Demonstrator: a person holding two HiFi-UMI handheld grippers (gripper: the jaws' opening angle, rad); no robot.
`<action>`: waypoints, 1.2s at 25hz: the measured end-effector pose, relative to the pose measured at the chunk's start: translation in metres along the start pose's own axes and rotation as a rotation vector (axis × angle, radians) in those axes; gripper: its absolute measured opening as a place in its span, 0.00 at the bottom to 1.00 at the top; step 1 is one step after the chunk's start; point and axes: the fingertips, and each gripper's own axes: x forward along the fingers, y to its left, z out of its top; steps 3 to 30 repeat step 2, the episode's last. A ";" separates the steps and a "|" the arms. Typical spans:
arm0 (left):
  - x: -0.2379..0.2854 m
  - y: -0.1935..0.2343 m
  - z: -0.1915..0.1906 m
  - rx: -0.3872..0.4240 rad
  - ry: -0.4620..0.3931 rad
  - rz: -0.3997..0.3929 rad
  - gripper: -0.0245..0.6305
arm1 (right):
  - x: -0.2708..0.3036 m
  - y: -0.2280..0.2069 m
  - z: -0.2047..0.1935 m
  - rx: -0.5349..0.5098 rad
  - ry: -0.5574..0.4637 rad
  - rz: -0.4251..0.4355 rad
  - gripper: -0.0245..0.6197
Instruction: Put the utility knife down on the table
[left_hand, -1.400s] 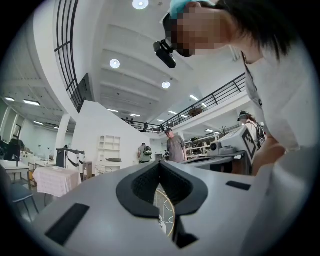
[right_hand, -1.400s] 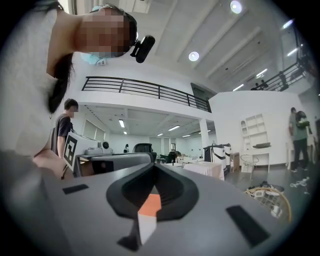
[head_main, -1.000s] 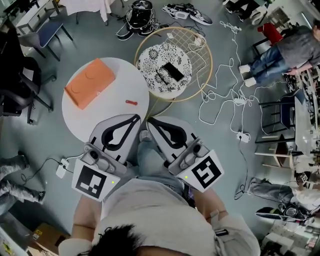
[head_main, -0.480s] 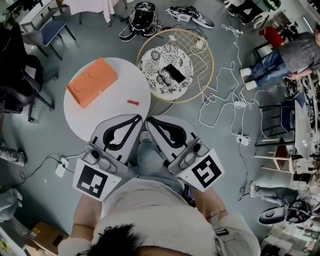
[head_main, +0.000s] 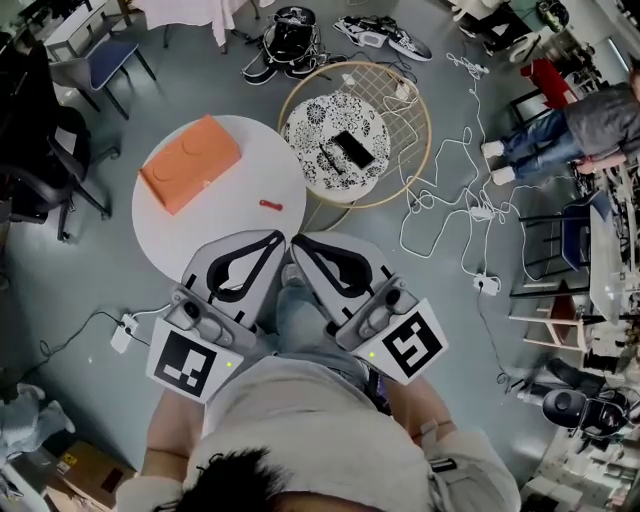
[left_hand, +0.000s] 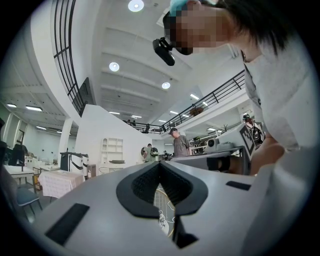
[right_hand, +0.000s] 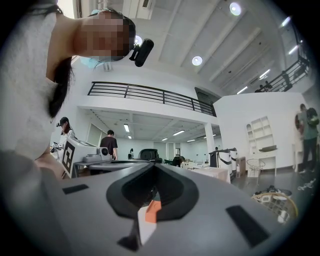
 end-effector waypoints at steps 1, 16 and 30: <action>-0.001 0.000 0.001 0.000 0.000 0.003 0.05 | 0.000 0.001 0.001 -0.001 -0.001 0.001 0.05; -0.002 0.000 0.001 -0.001 0.000 0.005 0.05 | 0.000 0.001 0.002 -0.002 -0.001 0.002 0.05; -0.002 0.000 0.001 -0.001 0.000 0.005 0.05 | 0.000 0.001 0.002 -0.002 -0.001 0.002 0.05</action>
